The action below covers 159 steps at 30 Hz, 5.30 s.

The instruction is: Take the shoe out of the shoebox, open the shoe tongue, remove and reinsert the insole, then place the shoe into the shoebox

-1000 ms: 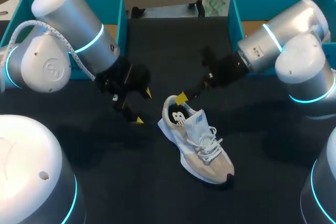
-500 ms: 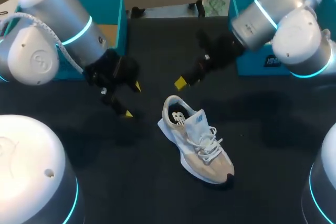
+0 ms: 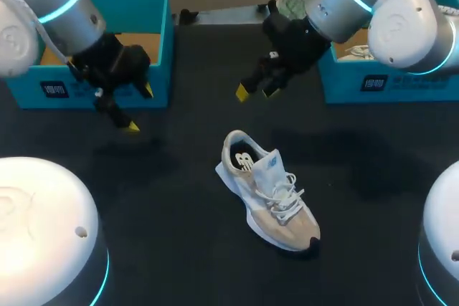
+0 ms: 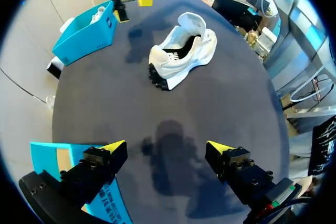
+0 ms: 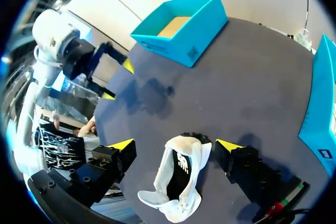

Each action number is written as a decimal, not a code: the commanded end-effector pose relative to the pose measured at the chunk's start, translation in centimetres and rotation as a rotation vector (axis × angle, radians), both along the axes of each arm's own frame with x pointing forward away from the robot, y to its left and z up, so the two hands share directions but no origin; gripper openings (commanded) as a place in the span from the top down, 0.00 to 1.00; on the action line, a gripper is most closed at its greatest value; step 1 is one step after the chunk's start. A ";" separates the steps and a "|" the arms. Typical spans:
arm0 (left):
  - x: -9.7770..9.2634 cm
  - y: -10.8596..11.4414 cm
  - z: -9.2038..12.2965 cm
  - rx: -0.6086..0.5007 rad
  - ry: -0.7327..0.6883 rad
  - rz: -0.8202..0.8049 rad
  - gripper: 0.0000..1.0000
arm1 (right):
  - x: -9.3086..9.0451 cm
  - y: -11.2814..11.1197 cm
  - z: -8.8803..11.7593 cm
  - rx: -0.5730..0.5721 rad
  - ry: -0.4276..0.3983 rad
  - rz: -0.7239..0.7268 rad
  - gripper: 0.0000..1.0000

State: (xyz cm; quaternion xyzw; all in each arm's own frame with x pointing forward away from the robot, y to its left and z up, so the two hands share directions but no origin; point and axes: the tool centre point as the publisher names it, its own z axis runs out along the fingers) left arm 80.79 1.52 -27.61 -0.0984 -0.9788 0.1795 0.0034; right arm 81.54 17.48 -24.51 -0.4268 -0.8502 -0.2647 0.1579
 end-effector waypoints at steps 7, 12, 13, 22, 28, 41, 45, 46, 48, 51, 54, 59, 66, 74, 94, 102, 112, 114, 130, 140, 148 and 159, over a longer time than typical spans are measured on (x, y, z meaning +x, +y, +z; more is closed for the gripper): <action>-0.4 0.5 0.9 0.001 -0.004 -0.003 0.00 | -0.5 -0.2 0.1 -0.008 -0.011 -0.010 0.00; 1.3 2.0 1.6 0.009 -0.024 -0.095 0.00 | -1.1 1.7 1.4 -0.218 -0.143 0.044 0.00; 1.6 2.5 1.8 0.015 -0.024 -0.118 0.00 | -1.3 1.9 1.5 -0.239 -0.166 0.056 0.00; 4.8 6.6 3.6 0.076 -0.070 -0.233 0.00 | -2.1 2.1 2.3 -0.446 -0.270 -0.045 0.00; 6.9 9.2 4.4 0.106 -0.081 -0.301 0.00 | -3.4 2.2 1.8 -0.505 -0.290 -0.087 0.40; 9.4 12.2 5.8 0.137 -0.107 -0.399 0.00 | -5.0 3.6 1.4 -0.553 -0.287 -0.135 0.65; 9.7 12.6 6.2 0.139 -0.117 -0.439 0.00 | -5.7 4.2 1.4 -0.567 -0.284 -0.147 0.58; 9.8 12.6 6.3 0.138 -0.119 -0.446 0.00 | -5.9 4.3 1.4 -0.572 -0.278 -0.151 0.57; 9.9 12.8 6.4 0.140 -0.126 -0.457 0.00 | -6.2 4.4 1.5 -0.573 -0.274 -0.156 0.56; 10.1 13.1 6.6 0.139 -0.134 -0.481 0.00 | -6.9 4.8 1.4 -0.568 -0.261 -0.163 0.53; 10.1 13.1 6.6 0.139 -0.134 -0.481 0.00 | -7.4 5.4 1.3 -0.571 -0.258 -0.165 0.53; 10.1 13.1 6.6 0.139 -0.134 -0.481 0.00 | -8.0 6.0 0.7 -0.573 -0.259 -0.160 0.56; 10.1 13.1 6.6 0.139 -0.134 -0.481 0.00 | -8.9 5.2 -0.4 -0.577 -0.245 -0.144 0.44; 10.1 13.1 6.6 0.139 -0.134 -0.481 0.00 | -9.8 3.3 -1.9 -0.590 -0.209 -0.176 0.57; 10.1 13.1 6.6 0.139 -0.134 -0.481 0.00 | -8.9 3.7 -2.3 -0.602 -0.157 -0.211 1.00; 10.1 13.1 6.6 0.139 -0.134 -0.481 0.00 | -9.2 3.6 -4.3 -0.606 -0.226 -0.104 1.00; 10.1 13.1 6.6 0.139 -0.134 -0.481 0.00 | -9.7 3.2 -5.7 -0.556 -0.318 -0.056 1.00; 10.1 13.1 6.6 0.139 -0.134 -0.481 0.00 | -9.7 3.2 -5.7 -0.556 -0.318 -0.056 1.00; 10.1 13.1 6.6 0.139 -0.134 -0.481 0.00 | -8.1 1.7 -10.0 -0.563 -0.314 -0.052 1.00; 10.1 13.1 6.6 0.139 -0.134 -0.481 0.00 | -7.2 1.1 -12.3 -0.613 -0.317 -0.098 1.00; 10.1 13.1 6.6 0.139 -0.134 -0.481 0.00 | -7.1 1.3 -14.3 -0.619 -0.269 -0.132 1.00; 10.1 13.1 6.6 0.139 -0.134 -0.481 0.00 | -7.5 0.5 -11.8 -0.645 -0.328 -0.192 1.00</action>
